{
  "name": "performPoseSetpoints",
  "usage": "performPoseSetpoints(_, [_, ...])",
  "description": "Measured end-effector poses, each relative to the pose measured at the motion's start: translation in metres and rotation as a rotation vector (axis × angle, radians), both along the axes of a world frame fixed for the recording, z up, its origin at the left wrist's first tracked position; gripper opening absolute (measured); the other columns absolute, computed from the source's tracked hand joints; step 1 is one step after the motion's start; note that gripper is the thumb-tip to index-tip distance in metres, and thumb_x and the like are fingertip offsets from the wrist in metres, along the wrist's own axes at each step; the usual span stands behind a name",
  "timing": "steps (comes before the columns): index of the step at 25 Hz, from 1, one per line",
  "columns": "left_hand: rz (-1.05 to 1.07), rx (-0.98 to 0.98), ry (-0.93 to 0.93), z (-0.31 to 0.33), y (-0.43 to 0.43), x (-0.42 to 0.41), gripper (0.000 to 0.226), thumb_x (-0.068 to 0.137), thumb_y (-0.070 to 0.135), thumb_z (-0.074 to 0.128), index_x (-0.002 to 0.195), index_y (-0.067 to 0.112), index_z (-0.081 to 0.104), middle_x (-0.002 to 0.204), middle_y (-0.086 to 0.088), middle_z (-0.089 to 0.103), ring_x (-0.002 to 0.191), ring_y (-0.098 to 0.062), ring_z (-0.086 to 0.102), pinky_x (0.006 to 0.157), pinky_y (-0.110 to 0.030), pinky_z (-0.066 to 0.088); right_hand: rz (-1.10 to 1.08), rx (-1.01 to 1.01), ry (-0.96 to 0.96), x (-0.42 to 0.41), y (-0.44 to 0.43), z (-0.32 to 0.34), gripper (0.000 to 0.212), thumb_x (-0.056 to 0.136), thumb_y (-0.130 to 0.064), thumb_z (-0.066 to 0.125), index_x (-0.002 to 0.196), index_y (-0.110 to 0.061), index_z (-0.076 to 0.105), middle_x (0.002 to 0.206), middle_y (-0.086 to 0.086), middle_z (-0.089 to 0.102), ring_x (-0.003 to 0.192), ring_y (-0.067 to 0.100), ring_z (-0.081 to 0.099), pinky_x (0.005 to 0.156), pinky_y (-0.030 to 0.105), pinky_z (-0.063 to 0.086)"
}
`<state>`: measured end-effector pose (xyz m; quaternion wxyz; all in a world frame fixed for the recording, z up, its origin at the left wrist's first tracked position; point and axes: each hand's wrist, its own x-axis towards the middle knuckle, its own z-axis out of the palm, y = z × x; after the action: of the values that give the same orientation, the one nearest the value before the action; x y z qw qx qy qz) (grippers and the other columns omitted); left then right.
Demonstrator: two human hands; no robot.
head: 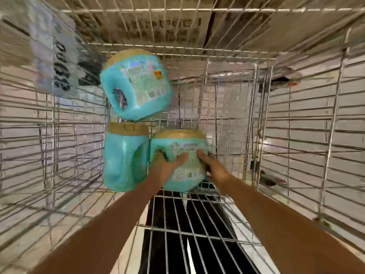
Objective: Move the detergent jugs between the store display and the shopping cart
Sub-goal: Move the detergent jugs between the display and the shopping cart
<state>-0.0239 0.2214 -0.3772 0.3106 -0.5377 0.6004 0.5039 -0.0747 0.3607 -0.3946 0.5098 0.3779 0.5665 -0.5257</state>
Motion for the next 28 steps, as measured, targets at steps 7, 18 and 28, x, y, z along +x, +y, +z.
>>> performPoseSetpoints(7, [0.094, 0.107, 0.132, 0.029, 0.006, 0.002, 0.048, 0.072, 0.047, 0.078, 0.11, 0.02, 0.064, 0.11, -0.004, 0.071, 0.103, -0.027, 0.068, 0.096, -0.044, 0.052, 0.047, -0.005, 0.135, 0.002, 0.014, 0.037, 0.058, 0.081, -0.032, 0.072, 0.123, -0.007, 0.042, 0.11, 0.012, 0.068, 0.092, 0.026, 0.07, 0.081, 0.04, 0.058])
performPoseSetpoints(18, [-0.162, -0.125, 0.435, 0.214, 0.002, -0.05, 0.059, 0.075, 0.065, 0.067, 0.119, 0.025, 0.063, 0.113, 0.004, 0.07, 0.104, -0.022, 0.064, 0.094, -0.038, 0.05, 0.09, -0.259, 0.506, -0.047, 0.034, 0.218, 0.049, 0.077, -0.033, 0.07, 0.117, -0.009, 0.056, 0.103, 0.006, 0.075, 0.093, 0.022, 0.072, 0.074, 0.035, 0.06])
performPoseSetpoints(28, [-0.443, -0.749, 0.573, 0.349, 0.0, -0.016, 0.062, 0.069, 0.087, 0.044, 0.069, 0.026, 0.056, 0.061, 0.009, 0.054, 0.072, -0.024, 0.058, 0.063, -0.029, 0.038, -0.087, -0.198, 0.764, -0.028, 0.021, 0.327, 0.058, 0.061, -0.027, 0.087, 0.108, -0.008, 0.058, 0.1, 0.014, 0.072, 0.079, 0.024, 0.072, 0.065, 0.034, 0.059])
